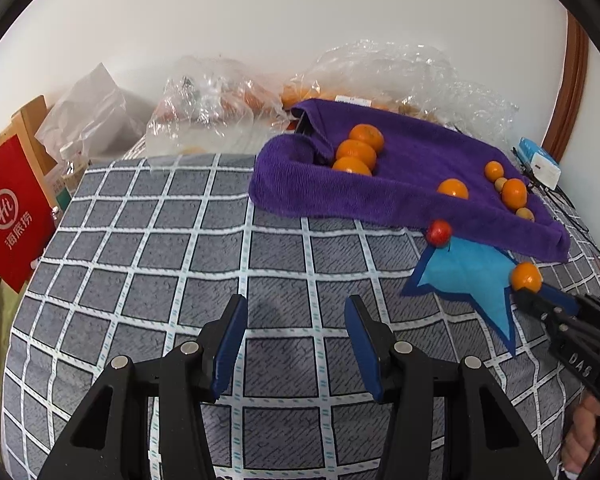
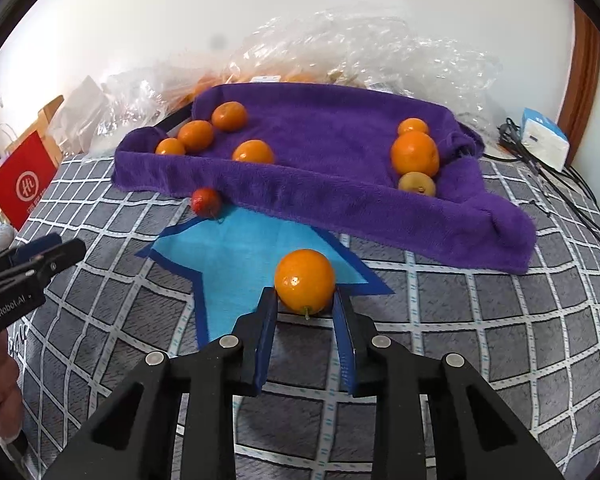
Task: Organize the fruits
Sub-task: 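Grasp an orange with the right tool while the left tool approaches the red fruit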
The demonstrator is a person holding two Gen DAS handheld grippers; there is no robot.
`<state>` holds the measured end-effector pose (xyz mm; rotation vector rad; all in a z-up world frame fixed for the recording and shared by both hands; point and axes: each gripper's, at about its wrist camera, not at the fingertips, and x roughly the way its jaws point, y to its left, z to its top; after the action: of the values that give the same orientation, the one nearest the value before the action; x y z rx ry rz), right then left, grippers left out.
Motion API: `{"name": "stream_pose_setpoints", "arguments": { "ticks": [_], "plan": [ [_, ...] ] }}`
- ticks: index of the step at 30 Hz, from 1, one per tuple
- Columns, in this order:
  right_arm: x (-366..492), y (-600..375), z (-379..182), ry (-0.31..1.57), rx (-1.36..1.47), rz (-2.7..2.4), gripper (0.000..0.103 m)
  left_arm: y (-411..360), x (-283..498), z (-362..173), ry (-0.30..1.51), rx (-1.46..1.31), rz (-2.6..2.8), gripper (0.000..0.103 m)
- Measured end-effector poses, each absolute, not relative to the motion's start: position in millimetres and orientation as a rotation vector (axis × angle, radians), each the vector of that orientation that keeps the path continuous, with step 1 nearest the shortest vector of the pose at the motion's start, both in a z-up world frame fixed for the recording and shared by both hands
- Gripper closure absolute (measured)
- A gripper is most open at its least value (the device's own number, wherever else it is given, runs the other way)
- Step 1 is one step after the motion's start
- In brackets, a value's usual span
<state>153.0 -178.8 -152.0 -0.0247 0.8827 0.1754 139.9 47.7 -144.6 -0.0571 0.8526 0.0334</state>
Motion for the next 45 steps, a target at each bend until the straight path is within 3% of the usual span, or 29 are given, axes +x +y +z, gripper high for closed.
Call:
{"name": "stream_pose_setpoints", "arguments": {
  "ticks": [6, 15, 45],
  "plan": [
    [152.6, -192.8, -148.1, 0.872, -0.036, 0.132, 0.075, 48.2, 141.4, -154.5, 0.893, -0.050, 0.022, 0.055],
    [153.2, -197.4, -155.0, 0.881, -0.025, 0.124, 0.075, 47.5, 140.8, -157.2, 0.904, -0.044, 0.010, 0.045],
    [146.9, -228.2, -143.1, 0.826, 0.104, 0.065, 0.080, 37.2, 143.4, -139.8, 0.922, -0.019, -0.015, 0.045]
  ]
}}
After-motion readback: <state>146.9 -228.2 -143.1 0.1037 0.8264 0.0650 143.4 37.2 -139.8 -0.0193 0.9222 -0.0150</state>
